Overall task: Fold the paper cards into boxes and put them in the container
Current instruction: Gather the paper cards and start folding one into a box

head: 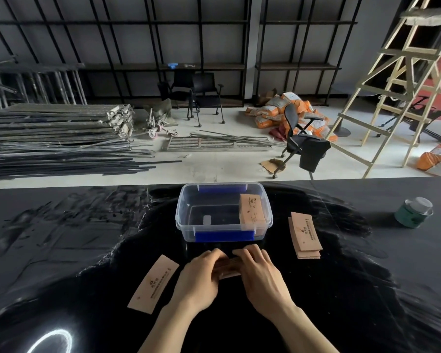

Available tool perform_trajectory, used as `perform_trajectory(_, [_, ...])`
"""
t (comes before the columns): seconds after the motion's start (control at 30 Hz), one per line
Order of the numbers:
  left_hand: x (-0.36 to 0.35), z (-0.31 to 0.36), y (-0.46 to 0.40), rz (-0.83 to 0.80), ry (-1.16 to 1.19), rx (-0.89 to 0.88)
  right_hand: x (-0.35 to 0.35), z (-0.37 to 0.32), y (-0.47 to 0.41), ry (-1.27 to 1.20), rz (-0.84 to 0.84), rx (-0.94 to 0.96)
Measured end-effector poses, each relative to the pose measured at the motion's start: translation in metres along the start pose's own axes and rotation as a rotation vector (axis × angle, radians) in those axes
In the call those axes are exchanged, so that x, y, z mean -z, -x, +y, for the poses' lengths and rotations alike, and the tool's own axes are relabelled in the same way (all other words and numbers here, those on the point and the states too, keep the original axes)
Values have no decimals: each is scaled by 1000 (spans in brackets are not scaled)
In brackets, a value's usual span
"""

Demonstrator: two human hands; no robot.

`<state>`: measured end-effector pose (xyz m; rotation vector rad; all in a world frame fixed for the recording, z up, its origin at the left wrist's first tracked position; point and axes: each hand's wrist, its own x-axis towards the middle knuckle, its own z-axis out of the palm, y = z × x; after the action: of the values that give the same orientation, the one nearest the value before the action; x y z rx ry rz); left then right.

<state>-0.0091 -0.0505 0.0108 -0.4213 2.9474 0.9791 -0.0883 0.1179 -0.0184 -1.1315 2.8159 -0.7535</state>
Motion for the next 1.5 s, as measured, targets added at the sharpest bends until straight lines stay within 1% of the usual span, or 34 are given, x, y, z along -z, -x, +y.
perform_trajectory(0.07, [0,-3,3,22,34,-11,-2,1,0,11,1,0])
perform_trajectory(0.1, [3,-7,5,67,48,-5,-2,2,0,15,2,2])
perform_trajectory(0.17, [12,-22,11,216,23,33,-3,3,-1,26,4,2])
perform_trajectory(0.2, [17,-32,14,271,-27,77,-4,3,-2,30,7,2])
perform_trajectory(0.27, [26,-52,22,319,-188,240,-5,3,-2,30,12,-1])
perform_trajectory(0.33, [32,-68,29,319,-359,414,-5,2,-4,17,11,-3])
perform_trajectory(0.4, [34,-75,33,298,-423,492,-5,0,-7,1,2,-2])
perform_trajectory(0.53, [35,-69,31,247,-379,465,-7,-3,-11,-13,-14,11])
perform_trajectory(0.6, [36,-64,31,238,-282,446,-7,-5,-11,-21,-33,16])
perform_trajectory(0.67, [36,-61,30,262,-152,408,-7,-6,-10,-24,-33,24])
perform_trajectory(0.77, [39,-52,23,305,-7,233,-7,-7,-9,-29,-37,35])
perform_trajectory(0.83, [40,-42,12,290,54,99,-5,-9,-9,-40,-49,42])
perform_trajectory(0.9, [38,-31,0,225,80,19,-4,-12,-10,-52,-61,32])
perform_trajectory(1.0, [31,-15,-11,102,27,-29,-3,-15,-11,-106,-48,-42])
perform_trajectory(1.07, [25,-4,-15,27,26,-49,-4,-15,-11,-134,-35,-45])
perform_trajectory(1.1, [23,0,-16,-2,68,-56,-5,-14,-10,-124,-36,-27])
perform_trajectory(1.17, [18,3,-15,-1,176,-50,-7,-11,-9,-106,-32,5])
perform_trajectory(1.2, [16,0,-13,57,218,-34,-8,-9,-9,-103,-23,19])
perform_trajectory(1.27, [11,-14,-6,231,289,32,-8,-8,-9,-97,2,26])
perform_trajectory(1.3, [10,-22,-1,271,327,77,-8,-8,-9,-94,10,24])
perform_trajectory(1.33, [9,-28,4,251,357,113,-8,-8,-9,-92,13,25])
perform_trajectory(1.37, [8,-31,8,188,367,129,-9,-9,-9,-91,12,27])
perform_trajectory(1.43, [5,-30,10,52,328,99,-10,-11,-10,-90,3,27])
perform_trajectory(1.5, [2,-24,9,16,251,53,-10,-13,-11,-96,-5,23])
